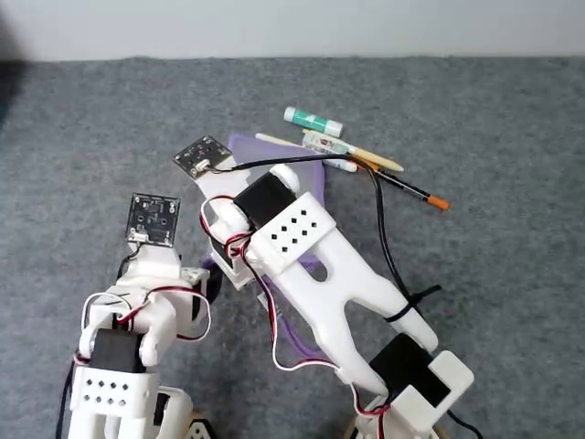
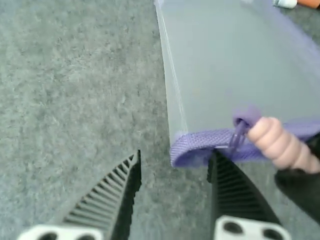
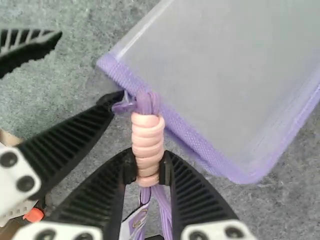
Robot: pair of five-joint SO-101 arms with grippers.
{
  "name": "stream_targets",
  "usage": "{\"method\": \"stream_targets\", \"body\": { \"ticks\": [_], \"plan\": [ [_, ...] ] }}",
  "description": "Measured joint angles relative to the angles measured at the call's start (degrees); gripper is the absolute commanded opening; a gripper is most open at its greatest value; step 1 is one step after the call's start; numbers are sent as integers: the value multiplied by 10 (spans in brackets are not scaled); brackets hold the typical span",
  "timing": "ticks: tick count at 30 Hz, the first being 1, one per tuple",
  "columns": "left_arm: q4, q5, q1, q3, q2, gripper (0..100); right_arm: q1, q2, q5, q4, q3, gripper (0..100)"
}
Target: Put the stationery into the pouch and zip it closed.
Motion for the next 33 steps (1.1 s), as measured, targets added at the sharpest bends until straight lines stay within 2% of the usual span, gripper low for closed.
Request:
{"method": "stream_targets", "body": {
  "ticks": [11, 19, 33],
  "plan": [
    [-12, 0, -1, 0, 0, 185, 1, -37, 1, 0, 0, 8],
    [-14, -26, -55, 0, 0, 181, 1, -40, 6, 4, 0, 8],
    [-90, -33, -23, 0, 0, 181, 1, -40, 8, 7, 0, 8]
  ]
}}
